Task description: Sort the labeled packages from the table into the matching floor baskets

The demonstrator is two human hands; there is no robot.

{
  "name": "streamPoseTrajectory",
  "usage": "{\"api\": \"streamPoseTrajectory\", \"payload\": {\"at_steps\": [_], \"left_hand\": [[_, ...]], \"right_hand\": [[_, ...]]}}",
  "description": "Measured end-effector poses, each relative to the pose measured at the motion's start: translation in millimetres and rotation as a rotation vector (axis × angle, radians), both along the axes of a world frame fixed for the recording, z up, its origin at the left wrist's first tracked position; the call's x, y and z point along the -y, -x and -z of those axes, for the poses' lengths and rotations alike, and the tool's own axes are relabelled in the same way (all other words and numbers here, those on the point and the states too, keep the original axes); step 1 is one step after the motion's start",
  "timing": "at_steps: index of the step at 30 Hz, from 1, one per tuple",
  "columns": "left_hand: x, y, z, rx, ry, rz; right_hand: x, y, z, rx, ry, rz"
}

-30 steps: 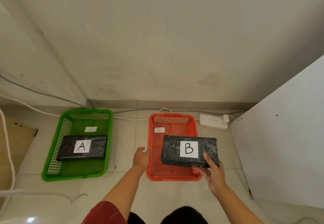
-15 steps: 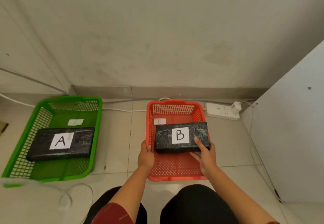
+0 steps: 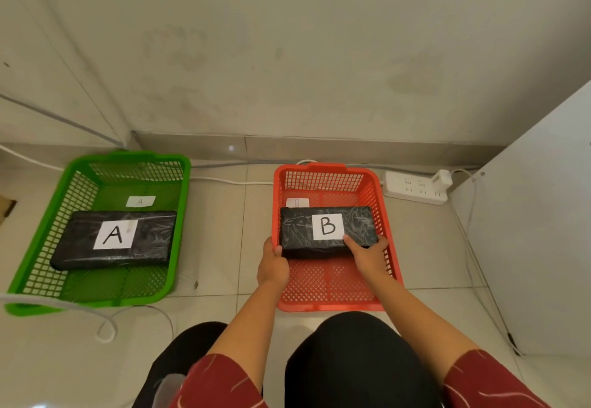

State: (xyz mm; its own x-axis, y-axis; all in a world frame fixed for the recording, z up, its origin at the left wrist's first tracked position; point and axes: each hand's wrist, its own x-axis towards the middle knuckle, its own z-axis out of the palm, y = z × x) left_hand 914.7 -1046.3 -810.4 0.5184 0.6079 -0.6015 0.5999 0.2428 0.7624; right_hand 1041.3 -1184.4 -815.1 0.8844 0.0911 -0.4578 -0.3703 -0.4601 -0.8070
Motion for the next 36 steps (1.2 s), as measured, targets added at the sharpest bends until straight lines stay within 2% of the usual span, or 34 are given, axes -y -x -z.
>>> {"api": "streamPoseTrajectory", "payload": {"at_steps": [5,9,13,15,18,26,29,32,34,36], "left_hand": [[-1,1,-1,0.007,0.021,0.001],[0,1,0,-0.007,0.002,-0.004],[1,0,0,0.003,0.002,-0.016],[1,1,-2,0.009,0.003,-0.028],[3,1,-2,0.021,0.022,-0.039],[0,-4,-1,0.011,0.007,-0.090],[-6,-9,-8,-0.118,-0.161,-0.008],[-14,-18,-33,-0.374,-0.410,0.230],[-23,-31,-59,-0.390,-0.538,0.338],[-31,-46,-86,-0.323,-0.680,0.439]], "right_hand": [[0,3,2,0.135,0.147,-0.140],[-3,2,1,0.136,0.550,-0.341],[-4,4,-7,0.423,0.812,-0.600],[-1,3,-2,0.414,0.810,-0.750],[4,0,10,0.272,0.776,-0.878],[6,-8,19,0.222,0.751,-0.922],[2,-12,13,0.132,0.785,-0.977],[-5,-33,-14,-0.009,0.820,-1.067],[-17,-43,-45,0.026,0.804,-1.055],[-32,-45,-72,0.189,0.731,-0.969]]}}
